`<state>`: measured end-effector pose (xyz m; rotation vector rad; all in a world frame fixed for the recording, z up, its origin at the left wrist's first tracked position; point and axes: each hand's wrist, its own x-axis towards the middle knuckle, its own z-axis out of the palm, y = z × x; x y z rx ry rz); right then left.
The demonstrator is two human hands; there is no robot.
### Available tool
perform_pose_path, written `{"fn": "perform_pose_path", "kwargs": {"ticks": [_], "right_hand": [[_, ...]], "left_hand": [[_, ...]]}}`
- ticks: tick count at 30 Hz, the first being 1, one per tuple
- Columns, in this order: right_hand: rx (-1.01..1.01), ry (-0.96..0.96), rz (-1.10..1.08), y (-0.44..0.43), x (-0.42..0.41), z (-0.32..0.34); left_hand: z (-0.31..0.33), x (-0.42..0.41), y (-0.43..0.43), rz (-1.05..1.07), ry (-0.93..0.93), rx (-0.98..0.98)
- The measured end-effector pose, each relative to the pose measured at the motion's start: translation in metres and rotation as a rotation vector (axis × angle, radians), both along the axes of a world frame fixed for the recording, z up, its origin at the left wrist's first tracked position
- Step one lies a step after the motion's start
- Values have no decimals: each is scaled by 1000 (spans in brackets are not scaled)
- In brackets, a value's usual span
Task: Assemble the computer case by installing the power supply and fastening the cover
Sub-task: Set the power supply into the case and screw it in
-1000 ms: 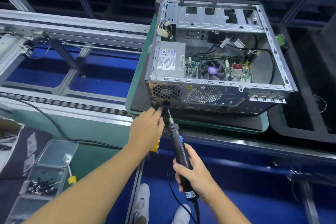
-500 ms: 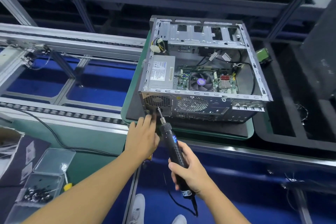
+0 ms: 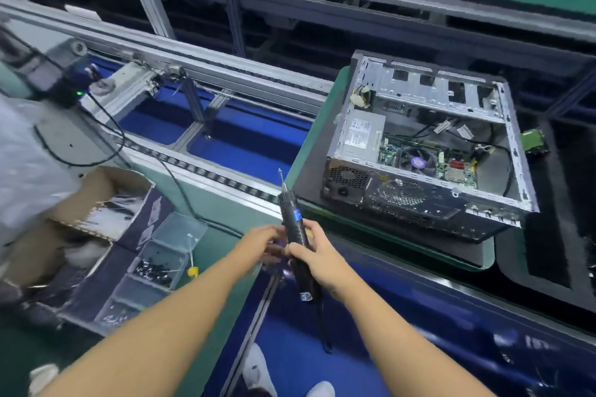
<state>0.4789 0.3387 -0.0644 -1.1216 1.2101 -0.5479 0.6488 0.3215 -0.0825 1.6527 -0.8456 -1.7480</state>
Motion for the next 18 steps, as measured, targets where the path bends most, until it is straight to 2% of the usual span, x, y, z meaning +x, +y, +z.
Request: {"fn": "perform_pose_path", "kwargs": {"ticks": [3,5,10,13,18], "right_hand": [[39,33,87,-2,43,-13],[62,56,142,1,74,-27],[112,195,196,7,138,-64],[136,253,237,3,168,-81],[75,488,321,-3,198,-99]], "left_hand": [[-1,35,20,91,148,28],[-6,58,31,137,154,49],[-36,104,47,279,-55,115],[-51,124,48,166,-181,76],[-68,136,39,67,-501,53]]}}
